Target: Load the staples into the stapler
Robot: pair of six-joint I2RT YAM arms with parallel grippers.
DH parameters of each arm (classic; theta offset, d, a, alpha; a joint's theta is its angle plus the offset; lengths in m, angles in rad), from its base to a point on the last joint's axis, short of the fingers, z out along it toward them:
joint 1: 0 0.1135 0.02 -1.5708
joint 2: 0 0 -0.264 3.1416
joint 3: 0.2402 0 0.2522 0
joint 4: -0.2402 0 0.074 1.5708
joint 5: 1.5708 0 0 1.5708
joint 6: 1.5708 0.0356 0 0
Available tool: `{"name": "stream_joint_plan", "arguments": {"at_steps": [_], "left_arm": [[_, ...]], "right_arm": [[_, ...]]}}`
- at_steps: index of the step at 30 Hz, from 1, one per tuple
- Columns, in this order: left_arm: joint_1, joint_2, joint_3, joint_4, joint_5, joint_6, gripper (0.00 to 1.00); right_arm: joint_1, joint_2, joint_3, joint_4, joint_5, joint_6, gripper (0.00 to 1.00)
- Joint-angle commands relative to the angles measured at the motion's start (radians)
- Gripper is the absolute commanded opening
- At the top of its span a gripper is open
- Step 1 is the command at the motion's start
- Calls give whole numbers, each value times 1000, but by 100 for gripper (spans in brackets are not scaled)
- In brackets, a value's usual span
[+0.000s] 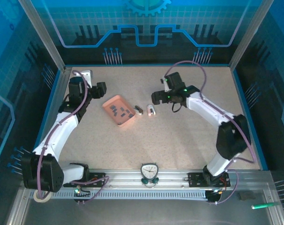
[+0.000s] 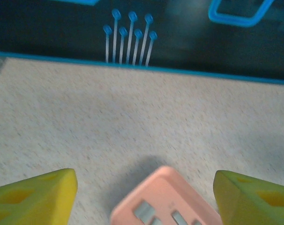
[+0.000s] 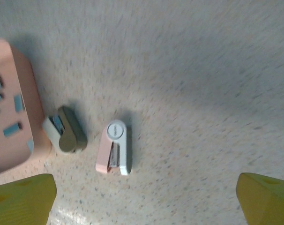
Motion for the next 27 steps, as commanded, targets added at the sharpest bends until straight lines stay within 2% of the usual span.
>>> {"name": "stream_joint_plan", "arguments": {"at_steps": [1,3,5,13,20,27], "left_arm": [[-55,46,45,-226,44,-36,76],[-91,64,48,-234,36,-45,76],[-121,80,43,-225,29,-50,76],[-169,147,45,-198,18,-74,76],[-188,189,68,-195,17,-83,77],[-200,221,103,-222,11,-75,76]], "right_arm": [[31,107,78,-207,-35,36,90],[39,177,127,-228,-84,57,82],[48,232,168,-240,-103,69,79],[62,396,306,-256,-148,67,76],[63,500,399,-292,-114,64,67],[63,540,417,-304,-89,58,57]]}}
